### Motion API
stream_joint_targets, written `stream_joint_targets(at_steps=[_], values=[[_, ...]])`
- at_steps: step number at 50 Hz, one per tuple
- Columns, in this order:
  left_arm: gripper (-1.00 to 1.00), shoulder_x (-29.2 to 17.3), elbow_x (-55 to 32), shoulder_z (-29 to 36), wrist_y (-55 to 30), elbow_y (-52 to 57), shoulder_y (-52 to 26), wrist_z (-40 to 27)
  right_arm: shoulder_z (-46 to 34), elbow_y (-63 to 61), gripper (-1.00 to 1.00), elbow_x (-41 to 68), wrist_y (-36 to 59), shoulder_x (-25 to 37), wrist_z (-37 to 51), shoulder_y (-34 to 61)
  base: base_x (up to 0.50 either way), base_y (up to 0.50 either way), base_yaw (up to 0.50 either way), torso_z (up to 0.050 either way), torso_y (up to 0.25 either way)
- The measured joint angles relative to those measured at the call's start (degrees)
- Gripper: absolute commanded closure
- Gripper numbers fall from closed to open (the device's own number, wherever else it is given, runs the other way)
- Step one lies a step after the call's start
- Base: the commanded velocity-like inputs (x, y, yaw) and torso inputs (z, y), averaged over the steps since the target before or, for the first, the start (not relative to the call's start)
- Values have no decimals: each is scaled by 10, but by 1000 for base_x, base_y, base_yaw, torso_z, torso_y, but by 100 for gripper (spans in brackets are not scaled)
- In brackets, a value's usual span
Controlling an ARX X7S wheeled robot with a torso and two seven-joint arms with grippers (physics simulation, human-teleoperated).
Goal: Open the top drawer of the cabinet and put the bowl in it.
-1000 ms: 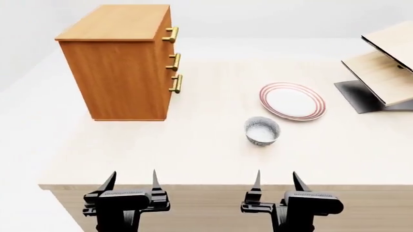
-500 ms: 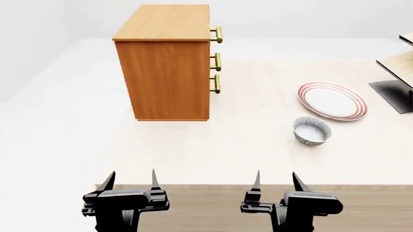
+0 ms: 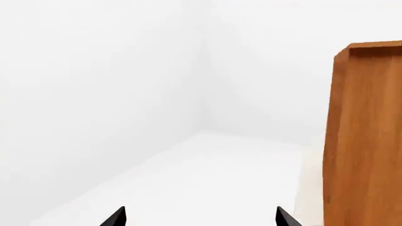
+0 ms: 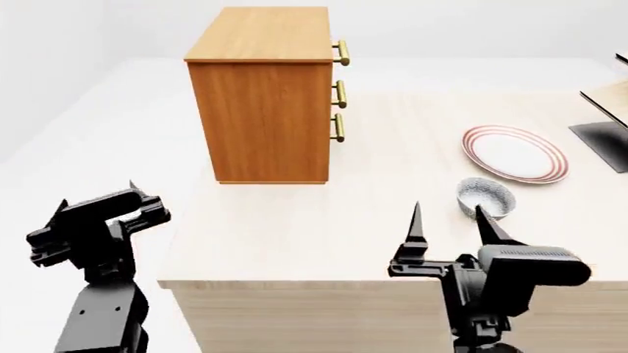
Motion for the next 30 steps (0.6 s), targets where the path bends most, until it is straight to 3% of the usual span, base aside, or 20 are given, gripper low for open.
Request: stream_joint_targets(at_steps=[6,12,21,30], values=[[-100,-36,39,-12,53,-230,-165,-68,26,-71,-100,56,137,51,6,138,0,0,0,0,0],[-100,-62,65,-14,45,-360,-266,-132,27,-15,-100,93,233,79,-18,327,0,0,0,0,0],[-100,-82,84,2,7,-454,-340,-191,8,207,-100,83,243,76,-60,552,0,0,0,0,0],[-100,-94,86,14,-22,-493,-374,-209,1,353,-100,76,233,65,-83,655,0,0,0,0,0]])
